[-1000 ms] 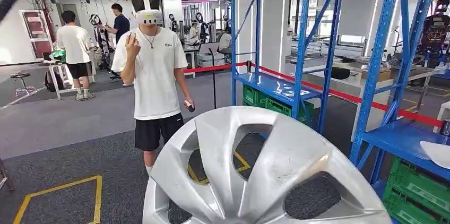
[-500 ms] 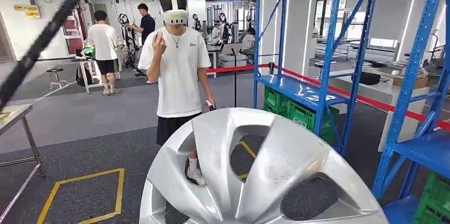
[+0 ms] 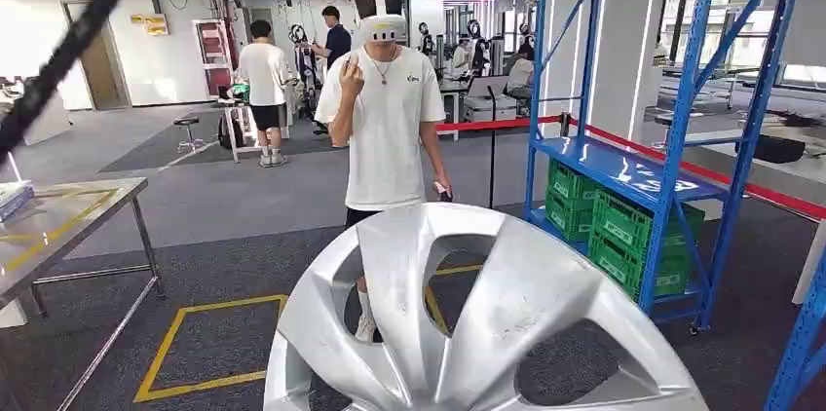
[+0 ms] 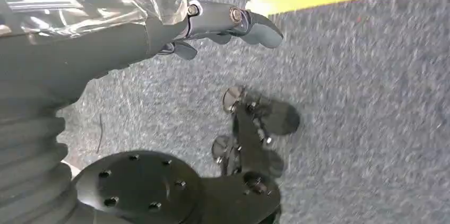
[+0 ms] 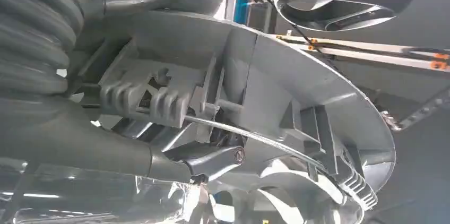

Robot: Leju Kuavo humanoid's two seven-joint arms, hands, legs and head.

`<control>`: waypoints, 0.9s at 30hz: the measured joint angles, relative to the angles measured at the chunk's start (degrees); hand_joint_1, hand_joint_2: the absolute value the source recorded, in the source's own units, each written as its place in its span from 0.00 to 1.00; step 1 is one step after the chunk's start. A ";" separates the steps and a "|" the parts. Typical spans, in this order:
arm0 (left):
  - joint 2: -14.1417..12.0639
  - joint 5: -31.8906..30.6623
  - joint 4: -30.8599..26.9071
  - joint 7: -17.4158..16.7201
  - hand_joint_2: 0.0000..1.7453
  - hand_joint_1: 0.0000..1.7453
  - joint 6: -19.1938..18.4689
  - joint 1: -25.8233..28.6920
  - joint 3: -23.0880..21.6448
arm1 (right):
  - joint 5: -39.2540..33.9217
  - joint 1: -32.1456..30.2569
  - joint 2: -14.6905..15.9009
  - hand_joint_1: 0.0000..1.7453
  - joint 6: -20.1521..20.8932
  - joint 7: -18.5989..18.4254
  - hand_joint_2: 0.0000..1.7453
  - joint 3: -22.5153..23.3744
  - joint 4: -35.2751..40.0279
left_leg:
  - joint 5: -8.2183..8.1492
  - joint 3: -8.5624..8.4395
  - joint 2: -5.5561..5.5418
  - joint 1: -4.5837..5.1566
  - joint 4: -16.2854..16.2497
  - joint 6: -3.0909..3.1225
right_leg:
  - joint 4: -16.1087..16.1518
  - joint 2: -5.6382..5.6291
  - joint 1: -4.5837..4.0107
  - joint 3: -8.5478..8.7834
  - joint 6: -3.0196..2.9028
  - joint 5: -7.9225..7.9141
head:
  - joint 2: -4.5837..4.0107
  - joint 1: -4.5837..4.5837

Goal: Take the parts from the cabinet and place them on the table.

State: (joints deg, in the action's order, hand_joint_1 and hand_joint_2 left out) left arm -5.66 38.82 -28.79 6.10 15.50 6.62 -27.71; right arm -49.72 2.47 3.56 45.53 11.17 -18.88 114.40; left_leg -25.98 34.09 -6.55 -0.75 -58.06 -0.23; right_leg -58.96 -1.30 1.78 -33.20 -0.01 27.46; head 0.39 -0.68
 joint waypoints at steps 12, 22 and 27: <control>-0.04 -0.11 -0.04 0.00 1.00 0.00 -0.02 -0.46 0.46 | 0.00 0.01 -0.17 1.00 0.00 0.07 1.00 -0.02 -0.02 | -0.60 0.42 9.95 2.32 -0.70 2.17 | 0.15 5.44 -1.95 0.73 -1.27 0.86 | 0.00 -0.31; 0.11 -1.03 -0.20 -0.02 1.00 0.00 -0.13 -0.48 0.94 | -0.24 -0.04 -0.07 1.00 -0.28 -0.11 1.00 -0.07 -0.02 | 0.98 -1.22 5.22 1.39 1.63 2.91 | -16.39 1.56 -0.98 -7.85 0.28 6.66 | 0.00 -0.02; 0.07 -1.73 -0.31 -0.04 1.00 0.00 -0.28 -0.44 1.86 | -0.59 0.15 0.04 1.00 -0.44 -0.28 1.00 -0.13 -0.04 | -0.43 -0.61 3.91 1.24 -0.67 1.06 | -0.12 1.02 -0.15 -0.57 1.44 -0.28 | 0.00 0.13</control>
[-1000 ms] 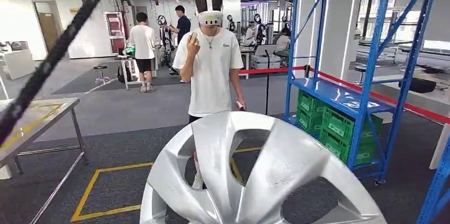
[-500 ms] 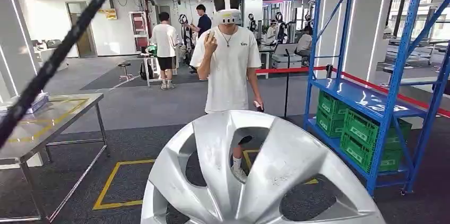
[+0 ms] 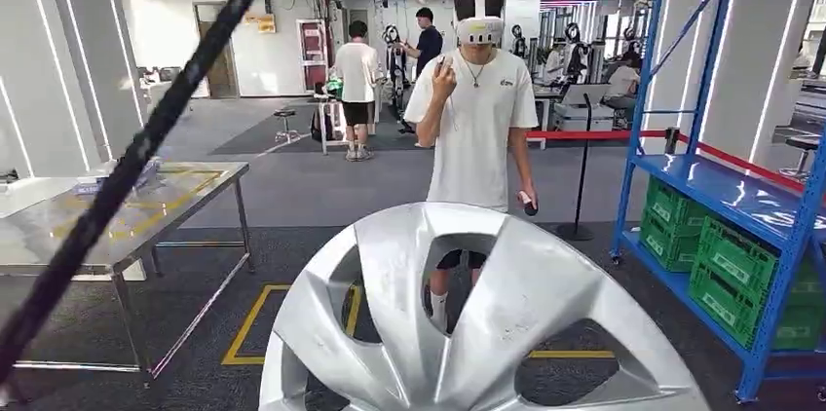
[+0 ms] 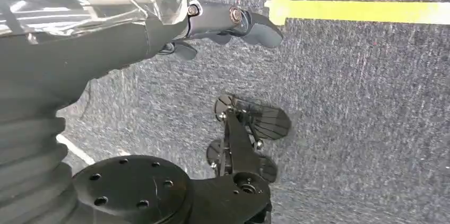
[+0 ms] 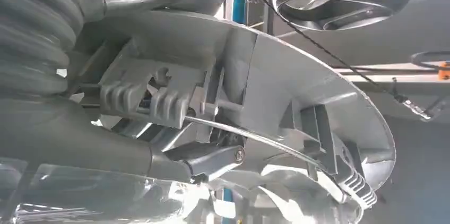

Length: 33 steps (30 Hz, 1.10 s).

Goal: Take the parts from the cabinet and place them on the table.

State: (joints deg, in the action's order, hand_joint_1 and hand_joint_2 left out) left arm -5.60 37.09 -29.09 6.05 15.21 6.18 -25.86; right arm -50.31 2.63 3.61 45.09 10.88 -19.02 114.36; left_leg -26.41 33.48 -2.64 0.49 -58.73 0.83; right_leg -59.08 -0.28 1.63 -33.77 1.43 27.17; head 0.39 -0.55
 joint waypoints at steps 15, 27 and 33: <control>0.46 -2.40 -1.09 -0.94 1.00 0.00 0.02 0.97 2.56 | -1.57 0.38 -0.35 1.00 -0.66 -0.87 1.00 -0.04 0.28 | -1.02 -0.03 2.83 0.14 -0.23 -0.04 | -0.37 0.50 -1.18 0.13 -2.36 0.10 | 0.00 -0.50; 0.66 -4.33 -2.76 -2.08 1.00 0.00 0.15 1.81 4.11 | -2.41 0.78 -0.17 1.00 -0.83 -1.03 1.00 -0.26 0.35 | 0.58 -1.69 2.05 0.01 2.56 1.25 | -12.43 0.44 -0.91 -6.44 -0.55 3.78 | 0.02 -0.17; 1.03 -7.30 -3.82 -3.08 1.00 0.00 0.00 2.42 6.20 | -1.18 0.98 -0.20 1.00 -0.87 -0.72 1.00 -0.37 0.41 | -0.15 -1.26 1.45 0.12 1.50 -0.01 | 0.69 0.28 -1.08 -0.04 -1.47 -0.84 | 0.00 -0.22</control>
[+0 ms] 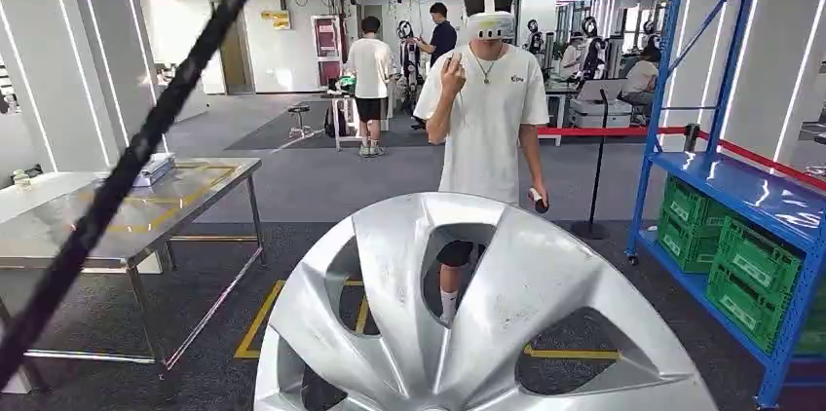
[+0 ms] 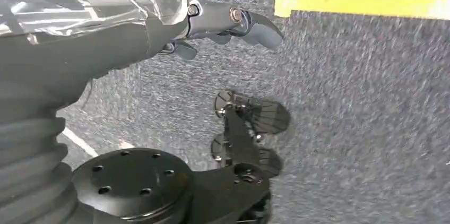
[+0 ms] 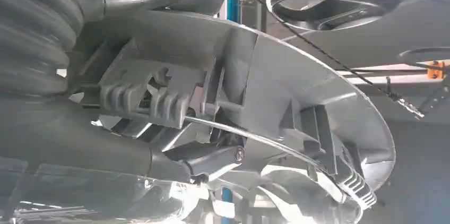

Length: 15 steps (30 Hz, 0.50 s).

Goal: Take the parts from the cabinet and place them on the table.

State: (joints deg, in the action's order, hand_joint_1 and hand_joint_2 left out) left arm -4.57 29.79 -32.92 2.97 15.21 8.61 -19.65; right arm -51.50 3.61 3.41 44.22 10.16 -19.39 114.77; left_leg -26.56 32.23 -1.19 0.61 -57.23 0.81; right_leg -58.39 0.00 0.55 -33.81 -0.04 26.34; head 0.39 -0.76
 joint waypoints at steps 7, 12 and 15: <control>0.33 -0.96 -0.46 -0.33 1.00 0.00 -0.07 0.49 1.62 | 0.61 0.21 -0.26 1.00 0.00 0.39 1.00 0.04 0.02 | -8.53 9.30 0.57 -0.82 -18.74 -1.55 | 0.27 1.43 0.24 0.37 -1.28 0.10 | 0.00 -0.29; 0.53 -2.40 -1.16 -0.96 1.00 0.00 -0.09 0.73 2.80 | 0.96 0.27 -0.31 1.00 0.00 0.57 1.00 0.04 0.02 | 0.17 0.81 4.60 -0.24 -1.36 -0.22 | 0.32 3.25 -0.14 0.75 -1.34 0.21 | 0.00 -0.31; 0.57 -3.50 -1.68 -1.16 1.00 0.00 -0.57 0.67 3.74 | 1.14 0.15 -0.20 1.00 0.02 0.88 1.00 0.02 0.02 | -0.37 0.96 4.30 0.43 -0.42 0.23 | 0.37 4.47 -0.38 0.76 -0.79 0.43 | 0.00 -0.31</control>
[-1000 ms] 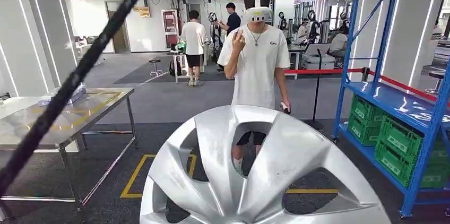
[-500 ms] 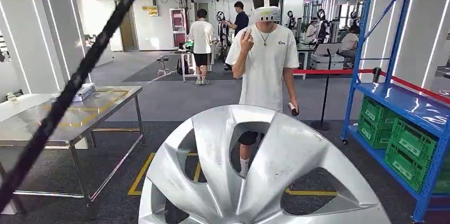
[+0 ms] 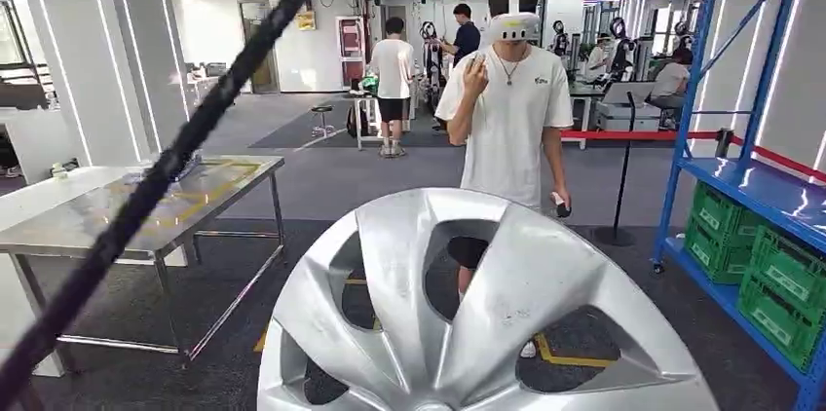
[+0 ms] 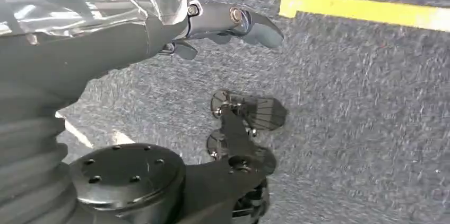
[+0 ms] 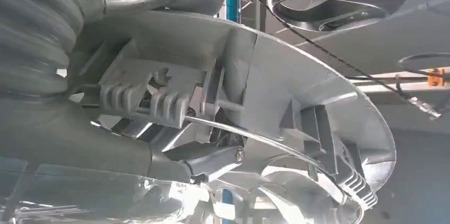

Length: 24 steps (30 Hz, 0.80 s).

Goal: Take the parts from the cabinet and place them on the table.

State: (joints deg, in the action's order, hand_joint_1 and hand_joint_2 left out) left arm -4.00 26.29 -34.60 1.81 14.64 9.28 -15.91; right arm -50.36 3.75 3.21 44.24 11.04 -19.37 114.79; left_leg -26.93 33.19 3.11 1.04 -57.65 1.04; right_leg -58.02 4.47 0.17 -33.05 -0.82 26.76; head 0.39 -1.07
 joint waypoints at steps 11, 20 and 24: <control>1.09 -3.63 -0.31 -0.26 1.00 0.00 -1.35 0.41 3.14 | 0.13 0.03 0.57 1.00 -0.04 0.11 1.00 -0.22 -0.02 | 1.31 -1.32 -6.40 -0.70 1.11 0.89 | -5.89 -4.25 0.84 -3.20 2.55 1.24 | 0.00 0.35; 1.68 -7.19 -0.42 -0.94 1.00 0.00 -2.34 1.13 6.47 | -0.09 0.05 0.35 1.00 -0.17 -0.53 1.00 -0.31 0.02 | -4.26 3.04 -4.18 -0.96 -7.70 -1.51 | -0.65 -4.48 1.09 -0.79 -0.37 -0.45 | 0.02 0.02; 2.10 -8.28 -0.44 -1.27 1.00 0.00 -2.69 1.32 7.78 | -0.15 -0.01 0.35 1.00 -0.20 -0.85 1.00 -0.35 0.02 | -6.60 8.28 -3.64 -1.50 -17.54 -1.92 | -0.68 -4.18 0.82 -0.80 -0.45 -0.36 | 0.02 0.02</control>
State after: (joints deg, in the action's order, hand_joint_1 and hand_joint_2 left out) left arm -1.90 18.01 -35.04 0.55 11.95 10.60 -8.13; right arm -50.51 3.74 3.56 44.04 10.19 -19.71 114.81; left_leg -33.53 41.47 -0.53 -0.46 -75.18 -0.88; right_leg -58.70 0.28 0.99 -33.85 -1.27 26.40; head 0.41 -1.05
